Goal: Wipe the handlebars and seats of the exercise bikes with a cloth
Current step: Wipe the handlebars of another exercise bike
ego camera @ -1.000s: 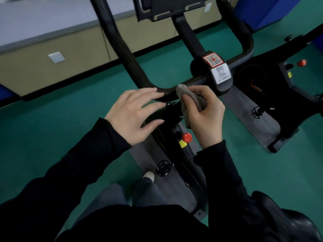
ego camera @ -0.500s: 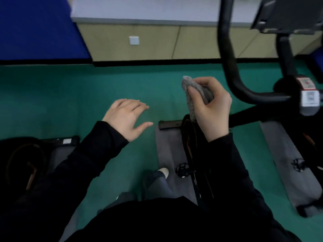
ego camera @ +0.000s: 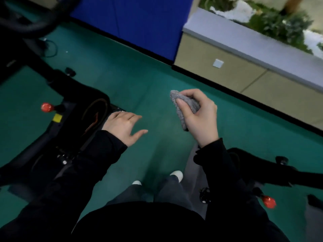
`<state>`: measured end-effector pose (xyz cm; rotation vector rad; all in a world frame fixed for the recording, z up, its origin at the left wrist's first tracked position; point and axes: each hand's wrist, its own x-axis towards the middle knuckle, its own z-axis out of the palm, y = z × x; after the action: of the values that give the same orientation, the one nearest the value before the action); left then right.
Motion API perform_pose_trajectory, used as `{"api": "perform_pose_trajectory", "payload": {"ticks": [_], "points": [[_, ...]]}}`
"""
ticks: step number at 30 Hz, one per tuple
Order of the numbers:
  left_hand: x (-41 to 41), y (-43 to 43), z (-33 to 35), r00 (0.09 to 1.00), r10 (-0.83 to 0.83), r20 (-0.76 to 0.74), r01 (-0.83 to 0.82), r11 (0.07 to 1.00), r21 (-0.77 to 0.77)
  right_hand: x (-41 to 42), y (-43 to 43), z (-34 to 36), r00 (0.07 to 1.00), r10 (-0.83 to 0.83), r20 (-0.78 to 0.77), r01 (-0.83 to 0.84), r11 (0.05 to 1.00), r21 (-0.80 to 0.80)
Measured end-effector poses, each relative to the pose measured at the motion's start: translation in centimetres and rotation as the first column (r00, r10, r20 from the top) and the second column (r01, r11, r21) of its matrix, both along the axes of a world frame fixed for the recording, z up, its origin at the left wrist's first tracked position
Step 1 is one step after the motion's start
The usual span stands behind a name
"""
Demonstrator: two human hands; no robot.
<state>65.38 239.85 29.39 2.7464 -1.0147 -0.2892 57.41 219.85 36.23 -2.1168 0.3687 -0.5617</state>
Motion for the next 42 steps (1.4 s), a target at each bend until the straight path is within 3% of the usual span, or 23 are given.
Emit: {"api": "perform_pose_trajectory", "payload": {"ticks": [8,17,31,42], "points": [[-0.6,8.1,-1.2,0.943,0.32,-0.087,-0.321,0.947,0.006,5.5,7.2,-0.8,0.929,0.362,-0.079,-0.363,0.932,-0.006],[-0.1,11.0,-1.6,0.766,0.614,-0.19,-0.62,0.784,0.029,12.2,8.0,-2.6,0.776,0.611,-0.155,-0.606,0.791,0.085],[3.1,10.3,0.6,0.609,0.79,-0.072,-0.793,0.606,-0.053,20.5,7.2,-3.7,0.689,0.714,-0.124,-0.706,0.7,0.108],[9.7,13.2,2.7,0.622,0.783,-0.028,-0.779,0.614,-0.127,24.1,10.1,-2.3,0.701,0.706,-0.097,-0.693,0.707,0.137]]}}
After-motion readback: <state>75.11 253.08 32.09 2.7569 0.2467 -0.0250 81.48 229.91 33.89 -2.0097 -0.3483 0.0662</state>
